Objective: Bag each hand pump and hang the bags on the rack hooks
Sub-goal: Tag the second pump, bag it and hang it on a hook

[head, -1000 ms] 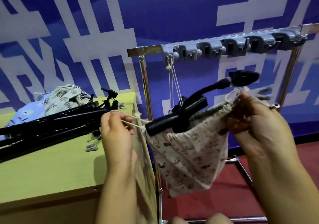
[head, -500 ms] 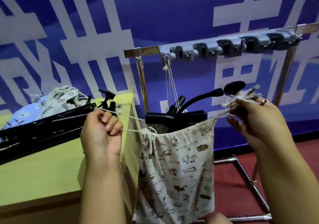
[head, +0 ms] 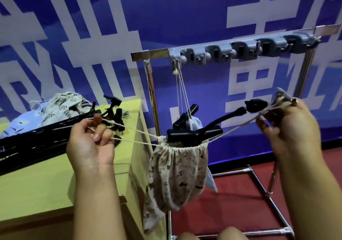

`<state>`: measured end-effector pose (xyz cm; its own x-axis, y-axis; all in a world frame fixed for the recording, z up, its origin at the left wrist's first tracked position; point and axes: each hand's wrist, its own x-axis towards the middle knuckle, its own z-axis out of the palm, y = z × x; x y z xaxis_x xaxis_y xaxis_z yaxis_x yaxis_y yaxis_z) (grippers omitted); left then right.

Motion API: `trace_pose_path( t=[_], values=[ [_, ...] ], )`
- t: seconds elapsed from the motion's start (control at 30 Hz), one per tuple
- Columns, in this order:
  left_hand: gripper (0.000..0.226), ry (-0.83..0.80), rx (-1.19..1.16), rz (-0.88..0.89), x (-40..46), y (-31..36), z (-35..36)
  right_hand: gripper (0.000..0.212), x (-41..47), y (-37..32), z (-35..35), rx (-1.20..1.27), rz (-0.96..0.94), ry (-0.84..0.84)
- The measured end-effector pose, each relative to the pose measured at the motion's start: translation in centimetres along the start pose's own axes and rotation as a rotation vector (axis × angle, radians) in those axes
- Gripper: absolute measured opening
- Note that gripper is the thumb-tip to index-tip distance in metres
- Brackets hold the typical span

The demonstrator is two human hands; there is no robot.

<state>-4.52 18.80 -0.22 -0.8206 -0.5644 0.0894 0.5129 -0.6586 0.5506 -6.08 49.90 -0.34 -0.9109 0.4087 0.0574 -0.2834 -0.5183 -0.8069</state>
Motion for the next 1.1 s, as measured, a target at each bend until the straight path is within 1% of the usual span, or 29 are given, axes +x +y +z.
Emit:
trace_pose_path(
  t=[0.07, 0.17, 0.23, 0.33, 0.43, 0.47, 0.57, 0.63, 0.73, 0.8, 0.87, 0.93, 1.03, 1.1],
  values=[
    [0.021, -0.016, 0.007, -0.015, 0.0, -0.1, 0.0, 0.031, 0.4, 0.2, 0.0, -0.024, 0.022, 0.000],
    [0.021, -0.039, 0.002, -0.031, 0.1, 0.1, -0.2, 0.027, 0.8, 0.3, -0.1, -0.123, 0.023, -0.001],
    [0.020, -0.044, 0.001, -0.038, 0.0, 0.1, -0.1, 0.026, 0.7, 0.5, 0.1, -0.110, 0.010, -0.086],
    [0.011, -0.072, 0.027, -0.080, -0.7, -1.0, 0.5, 0.032, 0.0, 0.7, 1.1, -0.035, 0.039, -0.225],
    [0.018, -0.096, 0.064, -0.106, -1.1, -2.0, 1.1, 0.033, -0.4, 0.6, 1.6, -0.030, 0.090, -0.330],
    [0.019, -0.100, 0.066, -0.106, -1.2, -2.1, 1.3, 0.032, -0.5, 0.4, 1.6, -0.008, 0.104, -0.364],
    [0.018, -0.103, 0.055, -0.093, -1.1, -2.1, 1.5, 0.021, -0.9, -0.4, 1.4, 0.039, 0.132, -0.451],
    [0.017, -0.108, 0.055, -0.083, -1.0, -2.0, 1.6, 0.021, -0.9, -0.8, 1.3, 0.046, 0.134, -0.489],
    [0.017, -0.100, 0.064, -0.060, -0.5, -1.6, 1.5, 0.025, -0.1, -1.5, 1.1, 0.093, 0.126, -0.465],
    [0.012, -0.090, 0.049, -0.038, 0.0, -0.9, 1.4, 0.026, 0.5, -2.2, 0.9, 0.124, 0.146, -0.415],
    [0.013, -0.076, 0.034, -0.022, 0.7, -0.3, 1.2, 0.028, 1.4, -3.0, 0.4, 0.112, 0.162, -0.348],
    [0.013, -0.063, 0.020, -0.014, 1.5, 0.3, 0.8, 0.026, 2.3, -3.4, -0.2, 0.099, 0.174, -0.292],
    [0.010, -0.081, -0.003, -0.030, 2.3, 0.7, -0.4, 0.021, 3.3, -3.6, -1.0, 0.152, 0.206, -0.206],
    [0.027, -0.071, -0.032, -0.038, 2.8, 0.9, -1.1, 0.022, 3.9, -3.3, -1.1, 0.219, 0.240, -0.140]
  ],
)
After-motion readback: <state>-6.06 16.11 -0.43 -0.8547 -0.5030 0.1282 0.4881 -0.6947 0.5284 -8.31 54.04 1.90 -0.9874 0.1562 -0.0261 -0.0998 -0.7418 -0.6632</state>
